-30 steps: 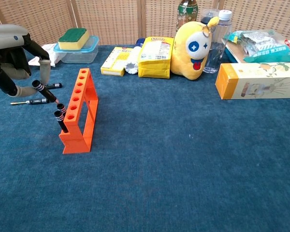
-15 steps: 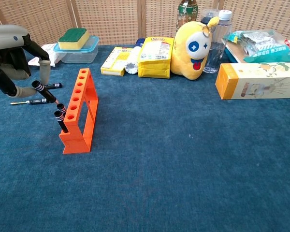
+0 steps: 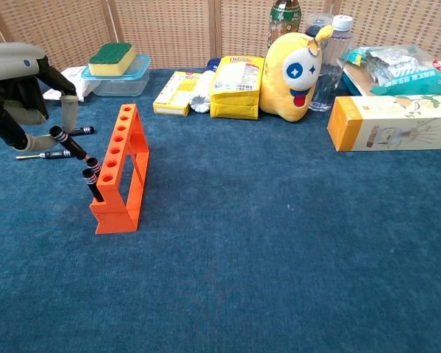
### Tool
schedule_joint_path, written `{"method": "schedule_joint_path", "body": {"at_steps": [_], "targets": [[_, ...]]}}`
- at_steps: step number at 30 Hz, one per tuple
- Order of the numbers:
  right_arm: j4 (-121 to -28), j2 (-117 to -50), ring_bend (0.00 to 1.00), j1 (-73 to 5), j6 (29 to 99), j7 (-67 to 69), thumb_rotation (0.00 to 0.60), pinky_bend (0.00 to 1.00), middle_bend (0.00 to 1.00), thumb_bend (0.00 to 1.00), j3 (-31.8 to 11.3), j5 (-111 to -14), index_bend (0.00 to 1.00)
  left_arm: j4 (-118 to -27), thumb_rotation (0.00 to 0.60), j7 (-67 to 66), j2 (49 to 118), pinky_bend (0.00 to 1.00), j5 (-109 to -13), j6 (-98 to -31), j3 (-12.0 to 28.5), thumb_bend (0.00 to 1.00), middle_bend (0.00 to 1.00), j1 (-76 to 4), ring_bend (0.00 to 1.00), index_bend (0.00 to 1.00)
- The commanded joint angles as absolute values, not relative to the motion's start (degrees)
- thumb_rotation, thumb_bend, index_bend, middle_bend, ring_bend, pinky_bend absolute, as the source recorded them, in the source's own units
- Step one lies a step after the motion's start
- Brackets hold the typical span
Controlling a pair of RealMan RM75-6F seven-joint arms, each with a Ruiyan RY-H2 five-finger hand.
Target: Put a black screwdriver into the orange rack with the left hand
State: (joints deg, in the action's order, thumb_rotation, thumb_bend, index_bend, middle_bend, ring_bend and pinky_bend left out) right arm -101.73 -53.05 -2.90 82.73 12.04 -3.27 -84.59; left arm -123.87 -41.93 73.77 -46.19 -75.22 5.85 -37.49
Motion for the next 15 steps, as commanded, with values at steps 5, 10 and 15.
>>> {"method": "schedule_joint_path", "body": {"at_steps": [5, 10, 15], "targets": [[-101.8, -53.0, 0.09, -2.9, 82.7, 12.0, 0.600, 0.03, 0.03, 0.00, -3.2, -84.6, 0.00, -123.6, 0.600, -42.6, 74.5, 1.00, -44.9, -75.2, 6.0, 0.36, 1.00, -38.3, 1.00, 0.57], [-101.7, -53.0, 0.09, -3.0, 82.5, 12.0, 0.600, 0.03, 0.03, 0.00, -3.2, -84.6, 0.00, -123.0, 0.600, -44.4, 75.2, 1.00, -43.2, -76.4, 6.6, 0.36, 1.00, -39.1, 1.00, 0.57], [-101.7, -53.0, 0.09, -3.0, 82.6, 12.0, 0.600, 0.03, 0.03, 0.00, -3.3, -84.6, 0.00, -122.6, 0.600, -46.6, 76.0, 1.00, -40.2, -77.2, 7.3, 0.35, 1.00, -40.3, 1.00, 0.56]]}}
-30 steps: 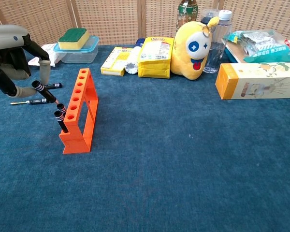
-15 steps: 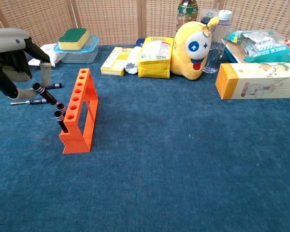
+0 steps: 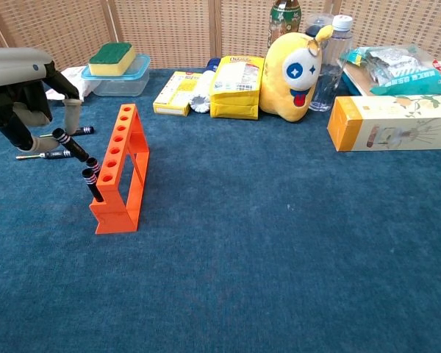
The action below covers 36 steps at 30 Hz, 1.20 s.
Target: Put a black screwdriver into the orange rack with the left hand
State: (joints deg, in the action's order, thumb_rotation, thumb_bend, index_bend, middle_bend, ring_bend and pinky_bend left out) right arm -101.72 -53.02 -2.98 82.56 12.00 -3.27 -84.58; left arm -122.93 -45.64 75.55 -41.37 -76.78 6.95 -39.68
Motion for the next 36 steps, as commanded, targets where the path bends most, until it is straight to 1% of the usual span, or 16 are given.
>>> {"method": "schedule_joint_path", "body": {"at_steps": [1, 9, 15, 22, 24, 25, 26, 27, 28, 29, 30, 31, 33, 35, 36], "targets": [[-101.7, -53.0, 0.09, -2.9, 82.6, 12.0, 0.600, 0.03, 0.03, 0.00, -3.3, -84.6, 0.00, -122.5, 0.600, -46.9, 76.2, 1.00, -39.7, -77.2, 7.4, 0.35, 1.00, -40.6, 1.00, 0.55], [-101.6, -52.9, 0.09, -2.9, 82.6, 12.4, 0.600, 0.03, 0.03, 0.00, -3.3, -84.5, 0.00, -121.5, 0.600, -47.7, 77.4, 1.00, -37.6, -77.4, 8.4, 0.35, 1.00, -42.1, 1.00, 0.32], [-101.6, -52.9, 0.09, -2.9, 82.5, 12.5, 0.600, 0.03, 0.03, 0.00, -3.3, -84.4, 0.00, -121.7, 0.600, -47.6, 77.7, 1.00, -37.9, -78.0, 8.6, 0.35, 1.00, -42.7, 1.00, 0.28], [-101.5, -52.7, 0.09, -2.8, 82.8, 13.0, 0.600, 0.03, 0.03, 0.00, -3.3, -84.6, 0.00, -123.0, 0.600, -45.8, 75.7, 1.00, -40.5, -78.9, 7.7, 0.35, 1.00, -41.5, 1.00, 0.28], [-101.5, -52.7, 0.09, -2.8, 82.8, 13.1, 0.600, 0.03, 0.03, 0.00, -3.3, -84.6, 0.00, -123.5, 0.600, -44.8, 74.5, 1.00, -42.4, -79.2, 7.1, 0.32, 0.99, -40.7, 0.99, 0.26], [-101.5, -52.7, 0.09, -2.8, 82.8, 13.1, 0.600, 0.03, 0.03, 0.00, -3.4, -84.6, 0.00, -123.7, 0.600, -44.5, 73.9, 0.99, -43.1, -79.5, 6.7, 0.30, 0.97, -40.3, 0.98, 0.23], [-101.4, -52.7, 0.09, -2.8, 82.8, 13.0, 0.600, 0.03, 0.03, 0.00, -3.3, -84.6, 0.00, -124.0, 0.600, -43.8, 72.8, 0.98, -44.8, -79.9, 6.0, 0.27, 0.90, -39.4, 0.93, 0.18], [-101.4, -52.7, 0.09, -2.9, 82.7, 12.9, 0.600, 0.03, 0.03, 0.00, -3.3, -84.6, 0.00, -124.3, 0.600, -43.1, 71.8, 0.94, -46.0, -80.3, 5.3, 0.24, 0.78, -38.7, 0.83, 0.11], [-101.5, -52.8, 0.09, -2.9, 82.6, 12.7, 0.600, 0.03, 0.03, 0.00, -3.2, -84.7, 0.00, -124.8, 0.600, -42.0, 69.9, 0.90, -47.8, -80.5, 4.0, 0.22, 0.68, -37.4, 0.75, 0.07], [-101.5, -52.9, 0.09, -2.9, 82.6, 12.5, 0.600, 0.03, 0.03, 0.00, -3.2, -84.8, 0.00, -124.9, 0.600, -41.2, 68.6, 0.81, -49.1, -80.2, 3.0, 0.19, 0.51, -36.6, 0.60, 0.03], [-101.6, -52.9, 0.09, -2.9, 82.6, 12.3, 0.600, 0.03, 0.03, 0.00, -3.2, -84.8, 0.00, -124.8, 0.600, -40.3, 67.3, 0.71, -50.3, -80.0, 2.1, 0.17, 0.34, -35.8, 0.45, 0.00], [-101.6, -53.0, 0.09, -2.9, 82.6, 12.0, 0.600, 0.03, 0.03, 0.00, -3.2, -84.8, 0.00, -124.3, 0.600, -38.9, 65.8, 0.61, -52.3, -79.7, 0.9, 0.15, 0.20, -34.7, 0.30, 0.00], [-101.7, -53.1, 0.09, -3.0, 82.6, 11.6, 0.600, 0.03, 0.03, 0.00, -3.2, -84.7, 0.00, -122.6, 0.600, -36.0, 64.1, 0.48, -56.3, -79.9, -0.7, 0.13, 0.05, -32.8, 0.14, 0.00], [-101.8, -53.3, 0.09, -3.0, 82.5, 11.1, 0.600, 0.03, 0.03, 0.00, -3.2, -84.6, 0.00, -119.8, 0.600, -32.7, 63.1, 0.40, -61.0, -80.6, -2.2, 0.11, 0.00, -30.7, 0.07, 0.00], [-101.8, -53.4, 0.09, -3.0, 82.5, 10.8, 0.600, 0.03, 0.03, 0.00, -3.2, -84.6, 0.00, -118.2, 0.600, -30.9, 62.7, 0.36, -63.3, -81.2, -3.0, 0.10, 0.00, -29.6, 0.04, 0.00]]}}
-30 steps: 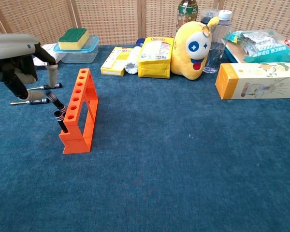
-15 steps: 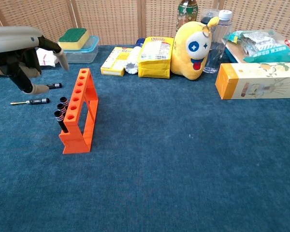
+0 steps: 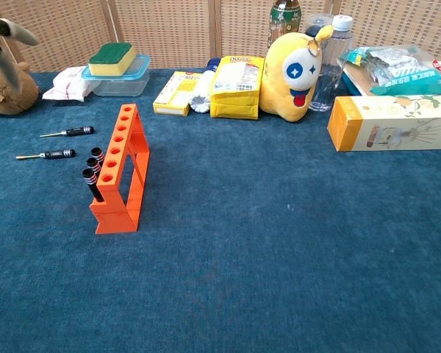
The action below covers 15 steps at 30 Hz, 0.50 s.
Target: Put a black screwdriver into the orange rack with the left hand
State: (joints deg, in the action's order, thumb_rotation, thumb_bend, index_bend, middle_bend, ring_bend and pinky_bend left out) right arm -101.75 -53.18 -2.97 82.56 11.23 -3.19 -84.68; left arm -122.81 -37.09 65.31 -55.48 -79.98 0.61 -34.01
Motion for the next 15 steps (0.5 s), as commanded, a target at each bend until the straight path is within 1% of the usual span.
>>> {"method": "schedule_joint_path", "body": {"at_steps": [1, 3, 7, 10, 15], "targets": [[-101.9, -53.4, 0.09, -3.0, 82.5, 10.5, 0.600, 0.03, 0.03, 0.00, -3.1, -84.6, 0.00, -116.4, 0.600, -29.0, 62.4, 0.34, -65.4, -81.7, -3.8, 0.10, 0.00, -28.4, 0.03, 0.00], [-102.1, -53.7, 0.09, -3.1, 82.5, 9.7, 0.600, 0.03, 0.03, 0.00, -3.1, -84.7, 0.00, -111.0, 0.600, -24.0, 61.7, 0.29, -70.9, -83.8, -5.7, 0.10, 0.00, -25.3, 0.00, 0.00], [-102.6, -53.9, 0.09, -3.0, 82.9, 8.8, 0.600, 0.03, 0.03, 0.00, -3.2, -84.9, 0.00, -101.4, 0.600, -15.5, 62.7, 0.27, -78.8, -88.4, -7.8, 0.10, 0.00, -20.4, 0.00, 0.00], [-102.8, -54.1, 0.09, -2.9, 83.6, 7.9, 0.600, 0.03, 0.03, 0.00, -3.5, -84.8, 0.00, -97.1, 0.600, -9.5, 63.5, 0.27, -79.8, -91.5, -8.7, 0.10, 0.00, -15.9, 0.00, 0.00], [-102.6, -54.6, 0.09, -2.8, 84.3, 6.4, 0.600, 0.03, 0.03, 0.00, -3.8, -84.6, 0.00, -95.2, 0.600, -5.0, 64.4, 0.24, -79.6, -94.0, -8.6, 0.10, 0.00, -11.7, 0.00, 0.00]]}}
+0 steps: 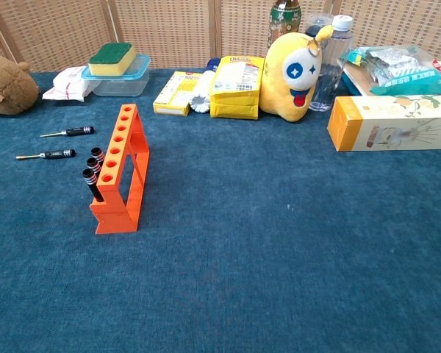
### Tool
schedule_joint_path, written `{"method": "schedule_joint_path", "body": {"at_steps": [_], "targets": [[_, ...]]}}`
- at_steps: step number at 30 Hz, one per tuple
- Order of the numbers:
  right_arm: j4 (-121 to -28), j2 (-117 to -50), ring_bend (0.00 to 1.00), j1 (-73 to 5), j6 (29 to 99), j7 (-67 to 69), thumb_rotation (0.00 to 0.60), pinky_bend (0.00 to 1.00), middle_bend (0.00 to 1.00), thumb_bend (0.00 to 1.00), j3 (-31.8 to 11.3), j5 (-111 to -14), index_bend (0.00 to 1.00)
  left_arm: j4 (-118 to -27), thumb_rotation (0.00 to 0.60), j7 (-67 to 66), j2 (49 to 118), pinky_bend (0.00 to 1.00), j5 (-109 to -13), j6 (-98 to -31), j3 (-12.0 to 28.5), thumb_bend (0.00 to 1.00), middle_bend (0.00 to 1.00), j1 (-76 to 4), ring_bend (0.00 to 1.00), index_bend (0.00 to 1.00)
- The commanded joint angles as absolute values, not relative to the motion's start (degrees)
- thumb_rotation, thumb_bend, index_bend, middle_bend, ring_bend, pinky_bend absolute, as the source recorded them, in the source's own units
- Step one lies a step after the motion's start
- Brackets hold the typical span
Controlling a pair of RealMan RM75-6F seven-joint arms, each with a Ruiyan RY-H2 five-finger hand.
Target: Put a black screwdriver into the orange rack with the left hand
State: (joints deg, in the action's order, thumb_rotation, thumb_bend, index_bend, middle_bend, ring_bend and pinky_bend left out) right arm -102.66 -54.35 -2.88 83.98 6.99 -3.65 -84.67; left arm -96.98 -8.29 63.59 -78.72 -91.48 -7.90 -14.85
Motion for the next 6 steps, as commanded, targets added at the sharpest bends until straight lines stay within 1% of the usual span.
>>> {"method": "schedule_joint_path", "body": {"at_steps": [1, 6], "targets": [[-102.6, -54.7, 0.09, -2.7, 84.4, 6.2, 0.600, 0.03, 0.03, 0.00, -3.8, -84.5, 0.00, -95.0, 0.600, -4.6, 64.6, 0.24, -79.6, -94.3, -8.5, 0.10, 0.00, -11.2, 0.00, 0.00], [-102.5, -55.1, 0.09, -2.7, 84.6, 5.6, 0.600, 0.03, 0.03, 0.00, -3.8, -84.6, 0.00, -95.0, 0.600, -3.4, 64.6, 0.21, -79.8, -94.3, -8.3, 0.10, 0.00, -8.9, 0.00, 0.00]]}}
